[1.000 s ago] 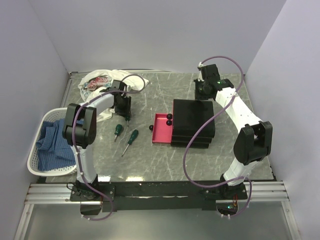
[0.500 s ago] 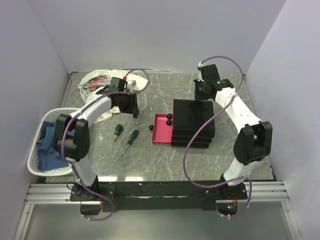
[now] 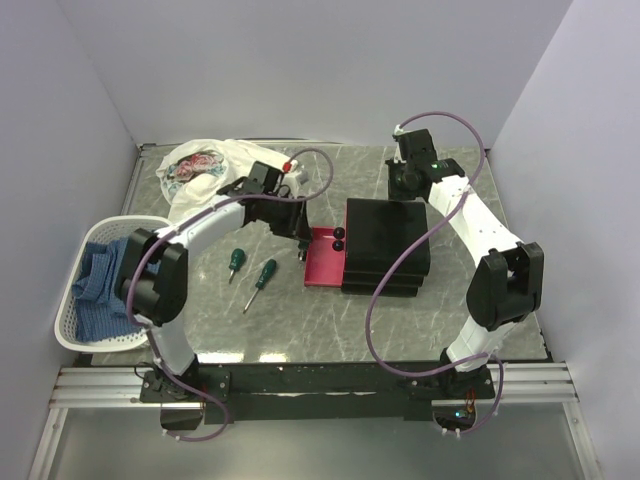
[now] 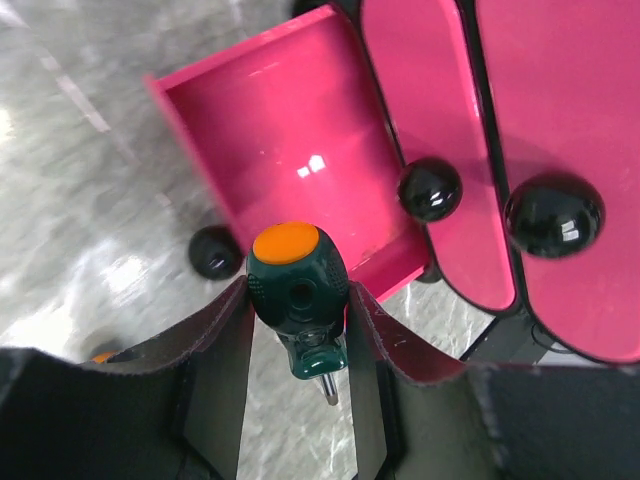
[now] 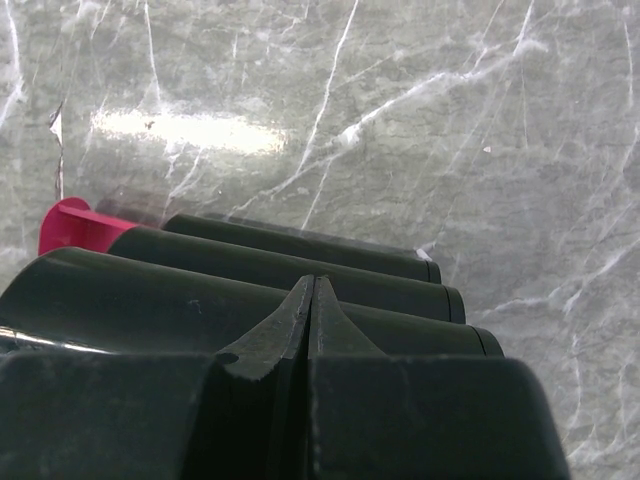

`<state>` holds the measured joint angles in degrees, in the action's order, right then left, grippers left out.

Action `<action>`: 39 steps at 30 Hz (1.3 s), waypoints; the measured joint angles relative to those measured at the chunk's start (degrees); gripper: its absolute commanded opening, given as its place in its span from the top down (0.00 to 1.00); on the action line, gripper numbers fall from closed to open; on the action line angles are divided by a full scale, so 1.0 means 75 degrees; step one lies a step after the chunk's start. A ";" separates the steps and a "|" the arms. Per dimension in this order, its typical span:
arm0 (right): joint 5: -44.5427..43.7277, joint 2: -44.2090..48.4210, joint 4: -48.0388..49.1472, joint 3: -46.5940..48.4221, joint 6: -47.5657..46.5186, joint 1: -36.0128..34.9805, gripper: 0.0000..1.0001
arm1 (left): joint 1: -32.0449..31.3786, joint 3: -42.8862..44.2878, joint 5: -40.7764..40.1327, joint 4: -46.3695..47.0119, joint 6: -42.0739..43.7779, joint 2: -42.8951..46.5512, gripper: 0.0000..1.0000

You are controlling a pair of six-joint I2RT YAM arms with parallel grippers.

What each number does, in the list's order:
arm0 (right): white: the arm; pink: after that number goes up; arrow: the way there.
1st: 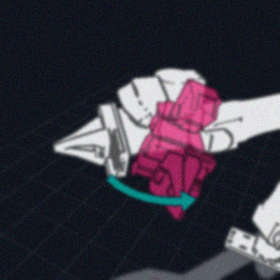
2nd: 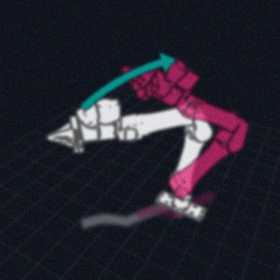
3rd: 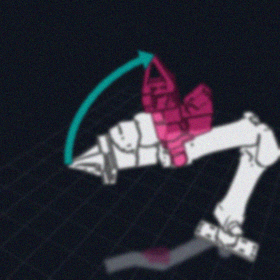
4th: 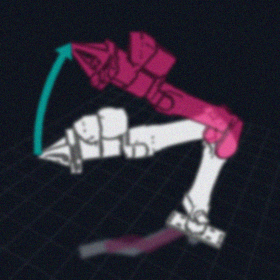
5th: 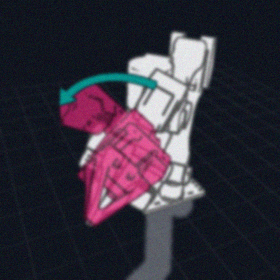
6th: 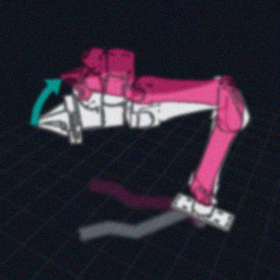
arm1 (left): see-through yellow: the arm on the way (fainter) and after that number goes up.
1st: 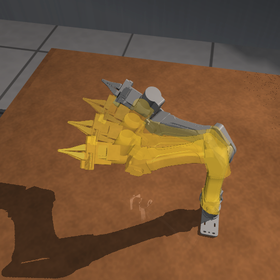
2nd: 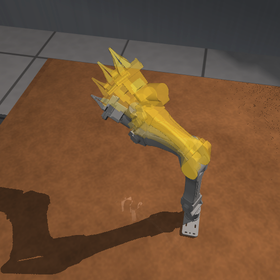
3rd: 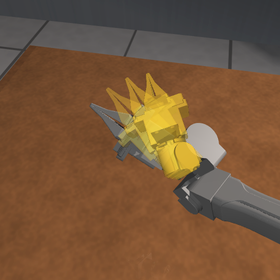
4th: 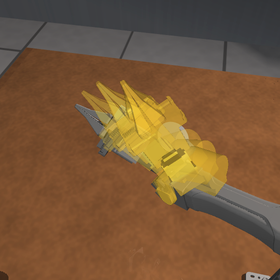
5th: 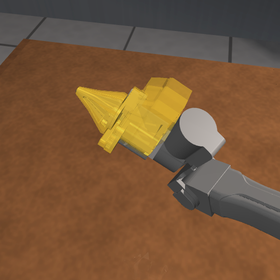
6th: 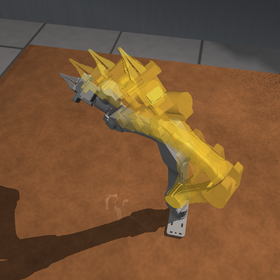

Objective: Sort the tools into containers

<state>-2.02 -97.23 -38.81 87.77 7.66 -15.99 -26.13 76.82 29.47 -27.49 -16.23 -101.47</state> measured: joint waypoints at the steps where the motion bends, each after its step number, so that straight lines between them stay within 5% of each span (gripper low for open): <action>1: 0.0000 0.0003 0.0009 -0.0006 -0.0009 -0.0003 1.00 | -0.0067 0.0064 0.0035 0.0000 0.0000 -0.0108 0.98; 2: -0.0003 0.0003 0.0017 -0.0012 -0.0012 -0.0003 1.00 | -0.0149 0.0160 0.0052 -0.0012 0.0000 -0.0227 0.95; 6: -0.0006 0.0003 0.0085 -0.0061 -0.0015 -0.0006 1.00 | -0.0431 0.0501 0.0117 -0.0017 -0.0093 -0.0589 0.47; 12: -0.0009 0.0003 0.0122 -0.0076 -0.0015 -0.0020 1.00 | -0.0577 0.0720 -0.0364 -0.0149 -0.0309 -0.0720 0.24; 21: 0.0015 0.0003 0.0114 -0.0076 -0.0015 -0.0035 1.00 | 0.0140 0.0554 -0.1606 -0.0452 0.0082 -0.0023 0.23; 28: 0.0017 0.0003 0.0114 -0.0076 -0.0020 -0.0035 1.00 | 0.0405 -0.0909 -0.2279 -0.0947 0.1518 0.1475 0.25; 39: 0.0029 0.0003 0.0114 -0.0073 -0.0038 -0.0038 1.00 | 0.0309 -0.1498 -0.2801 -0.1539 0.2457 0.1052 0.25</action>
<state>-1.80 -97.21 -37.95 87.22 7.38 -16.27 -23.81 65.58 8.47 -39.03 2.20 -93.58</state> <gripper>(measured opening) 0.006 0.765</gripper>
